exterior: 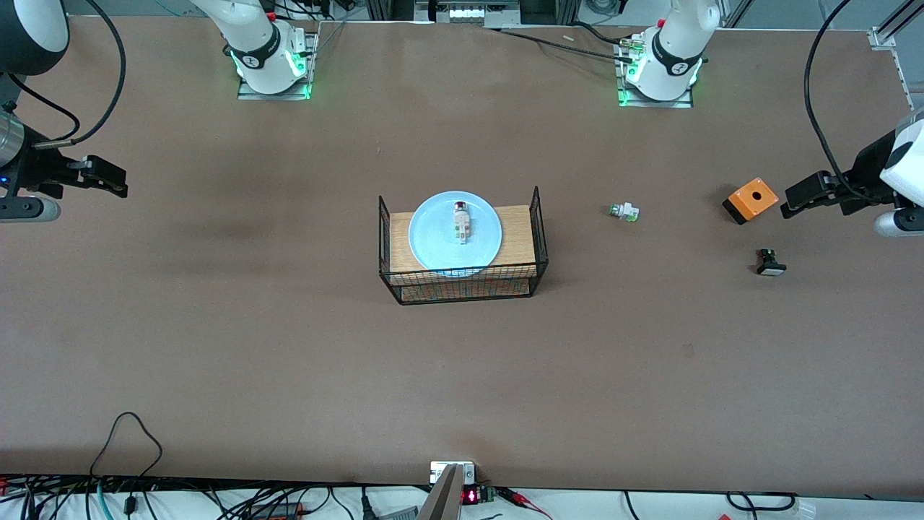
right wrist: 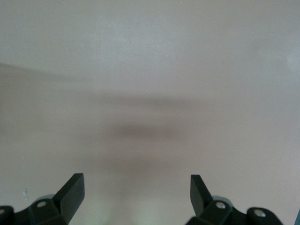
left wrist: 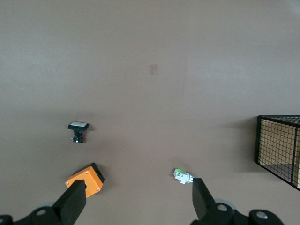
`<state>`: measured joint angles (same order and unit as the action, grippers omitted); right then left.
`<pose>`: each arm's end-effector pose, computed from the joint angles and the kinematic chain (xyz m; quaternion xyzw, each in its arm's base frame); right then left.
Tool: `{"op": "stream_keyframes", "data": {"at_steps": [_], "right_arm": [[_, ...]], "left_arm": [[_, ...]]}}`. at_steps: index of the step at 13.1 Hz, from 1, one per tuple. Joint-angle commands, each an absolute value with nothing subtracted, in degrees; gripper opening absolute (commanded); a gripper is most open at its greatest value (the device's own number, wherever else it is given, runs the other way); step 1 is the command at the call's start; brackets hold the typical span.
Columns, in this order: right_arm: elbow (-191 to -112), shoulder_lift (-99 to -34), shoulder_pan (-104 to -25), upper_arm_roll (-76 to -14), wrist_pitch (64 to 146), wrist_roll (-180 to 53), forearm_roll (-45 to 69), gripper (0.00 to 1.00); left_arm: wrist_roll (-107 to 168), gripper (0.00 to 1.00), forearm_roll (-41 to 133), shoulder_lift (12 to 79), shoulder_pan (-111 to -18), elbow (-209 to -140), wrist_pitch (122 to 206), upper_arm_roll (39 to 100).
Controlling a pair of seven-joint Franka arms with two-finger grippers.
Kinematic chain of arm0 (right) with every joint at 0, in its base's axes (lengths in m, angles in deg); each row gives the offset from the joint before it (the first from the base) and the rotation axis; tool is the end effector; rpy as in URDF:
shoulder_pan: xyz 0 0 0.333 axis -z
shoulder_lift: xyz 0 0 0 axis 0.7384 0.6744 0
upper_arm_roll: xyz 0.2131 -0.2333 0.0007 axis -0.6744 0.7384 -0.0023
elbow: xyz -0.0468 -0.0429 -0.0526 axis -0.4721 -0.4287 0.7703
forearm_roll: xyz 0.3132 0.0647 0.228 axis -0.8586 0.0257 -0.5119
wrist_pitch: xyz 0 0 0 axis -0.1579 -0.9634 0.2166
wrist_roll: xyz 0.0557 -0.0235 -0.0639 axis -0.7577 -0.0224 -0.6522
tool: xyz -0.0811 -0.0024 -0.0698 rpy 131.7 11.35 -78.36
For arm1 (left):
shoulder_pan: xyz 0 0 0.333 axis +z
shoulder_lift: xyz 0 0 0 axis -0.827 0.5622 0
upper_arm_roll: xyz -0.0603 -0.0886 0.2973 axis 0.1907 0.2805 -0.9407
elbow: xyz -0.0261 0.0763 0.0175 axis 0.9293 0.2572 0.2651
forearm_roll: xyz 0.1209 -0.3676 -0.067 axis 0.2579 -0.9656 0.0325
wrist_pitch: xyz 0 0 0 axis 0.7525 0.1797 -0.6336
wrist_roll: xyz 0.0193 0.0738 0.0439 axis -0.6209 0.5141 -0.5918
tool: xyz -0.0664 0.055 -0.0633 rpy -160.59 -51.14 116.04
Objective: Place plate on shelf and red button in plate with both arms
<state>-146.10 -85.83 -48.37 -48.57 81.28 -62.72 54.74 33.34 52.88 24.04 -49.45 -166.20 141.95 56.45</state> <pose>0.5730 -0.0200 0.5636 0.9971 0.0327 -0.0491 0.0476 0.5820 0.0116 0.5831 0.9989 0.0431 -0.0051 0.0192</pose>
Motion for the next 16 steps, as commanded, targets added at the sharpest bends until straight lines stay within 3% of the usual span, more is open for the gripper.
{"op": "stream_keyframes", "data": {"at_steps": [1, 16], "right_arm": [[-144.33, -85.12, -48.12, -48.71, 80.06, -62.49, 55.45, 1.00], [-144.42, -85.03, -48.12, -48.71, 80.06, -62.49, 55.45, 1.00]], "left_arm": [[34.89, 1.00, 54.45, 21.77, -49.11, -168.11, 142.14, 57.02], [37.52, 1.00, 54.63, 19.56, -49.11, -170.57, 141.88, 57.11]]}}
